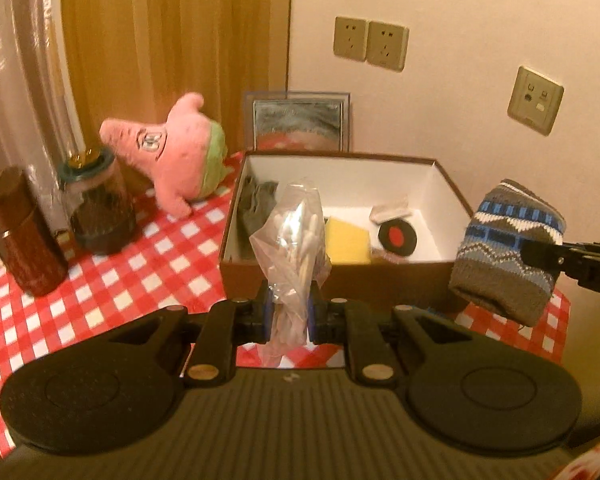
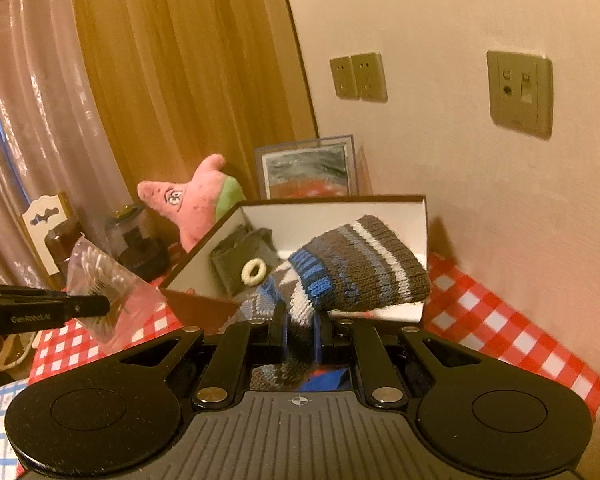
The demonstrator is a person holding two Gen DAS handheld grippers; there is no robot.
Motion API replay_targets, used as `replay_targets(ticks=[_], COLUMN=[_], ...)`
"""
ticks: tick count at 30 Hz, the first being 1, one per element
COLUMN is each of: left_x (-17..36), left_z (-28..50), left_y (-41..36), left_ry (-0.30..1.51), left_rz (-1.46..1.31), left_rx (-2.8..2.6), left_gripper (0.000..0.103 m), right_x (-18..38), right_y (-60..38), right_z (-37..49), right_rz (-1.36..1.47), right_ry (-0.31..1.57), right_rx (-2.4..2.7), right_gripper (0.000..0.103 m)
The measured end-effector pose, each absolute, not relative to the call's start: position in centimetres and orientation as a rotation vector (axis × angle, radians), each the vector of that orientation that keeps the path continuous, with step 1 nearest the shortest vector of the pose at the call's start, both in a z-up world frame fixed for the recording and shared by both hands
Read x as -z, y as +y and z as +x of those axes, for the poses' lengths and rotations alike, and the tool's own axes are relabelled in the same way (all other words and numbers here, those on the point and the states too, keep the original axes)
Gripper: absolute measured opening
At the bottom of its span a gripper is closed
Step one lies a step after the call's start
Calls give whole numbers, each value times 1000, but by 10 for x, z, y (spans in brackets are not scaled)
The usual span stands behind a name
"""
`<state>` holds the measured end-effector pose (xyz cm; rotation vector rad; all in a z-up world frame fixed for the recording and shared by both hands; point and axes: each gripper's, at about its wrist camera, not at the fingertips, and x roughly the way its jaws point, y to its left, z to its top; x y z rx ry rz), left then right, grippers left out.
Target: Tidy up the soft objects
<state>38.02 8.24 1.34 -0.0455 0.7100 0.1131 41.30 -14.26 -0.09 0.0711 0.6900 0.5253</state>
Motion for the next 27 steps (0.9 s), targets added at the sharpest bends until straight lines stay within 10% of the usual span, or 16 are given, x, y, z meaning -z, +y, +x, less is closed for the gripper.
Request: replay_targets(ticks=[27], left_x=[-14], left_z=[493], left_y=[62], left_ry=[701], left_rz=[25], left_rx=[-72], left_gripper=[14], right_x=[7], right_y=[-131], right_z=[517], right_rz=[77], right_ry=[684], right_rx=[-576], right_gripper=[12])
